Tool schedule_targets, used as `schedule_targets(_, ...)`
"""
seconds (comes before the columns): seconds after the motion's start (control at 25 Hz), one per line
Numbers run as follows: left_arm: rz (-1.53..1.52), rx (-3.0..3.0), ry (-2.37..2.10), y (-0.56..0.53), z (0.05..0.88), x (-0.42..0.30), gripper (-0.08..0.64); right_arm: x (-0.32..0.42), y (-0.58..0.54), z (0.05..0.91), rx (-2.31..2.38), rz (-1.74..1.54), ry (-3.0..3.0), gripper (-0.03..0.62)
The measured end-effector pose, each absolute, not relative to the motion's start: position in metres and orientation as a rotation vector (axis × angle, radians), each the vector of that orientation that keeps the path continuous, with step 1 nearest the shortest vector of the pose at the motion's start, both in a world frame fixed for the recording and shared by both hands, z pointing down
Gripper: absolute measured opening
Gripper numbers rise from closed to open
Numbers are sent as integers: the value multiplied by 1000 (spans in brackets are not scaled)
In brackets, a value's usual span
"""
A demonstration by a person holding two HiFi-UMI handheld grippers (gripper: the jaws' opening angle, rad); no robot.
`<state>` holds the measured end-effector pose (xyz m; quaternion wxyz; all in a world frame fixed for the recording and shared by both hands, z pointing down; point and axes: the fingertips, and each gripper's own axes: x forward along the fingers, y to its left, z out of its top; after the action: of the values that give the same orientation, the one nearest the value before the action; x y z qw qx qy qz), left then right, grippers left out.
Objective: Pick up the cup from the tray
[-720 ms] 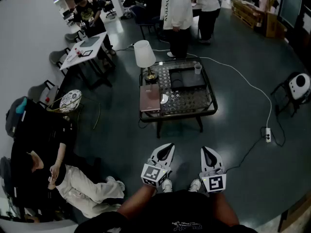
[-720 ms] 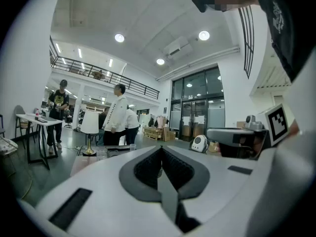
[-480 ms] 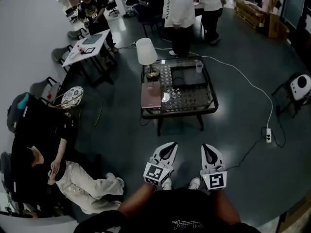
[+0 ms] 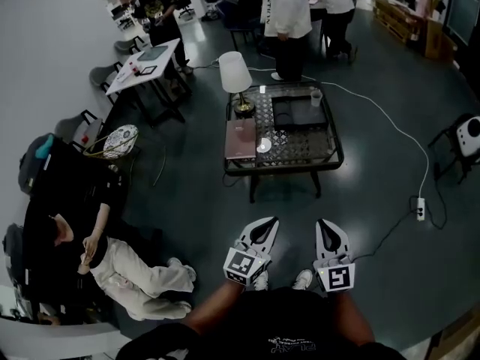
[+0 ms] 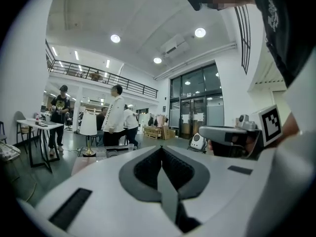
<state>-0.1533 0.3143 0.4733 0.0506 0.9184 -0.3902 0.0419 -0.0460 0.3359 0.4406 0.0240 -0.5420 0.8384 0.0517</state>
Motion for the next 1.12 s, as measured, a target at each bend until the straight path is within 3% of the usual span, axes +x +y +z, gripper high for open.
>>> schedule_targets(1.12, 120, 2808, -1341, 335, 460, -100, 9, 5, 345, 442, -1540, 95, 2707, 9)
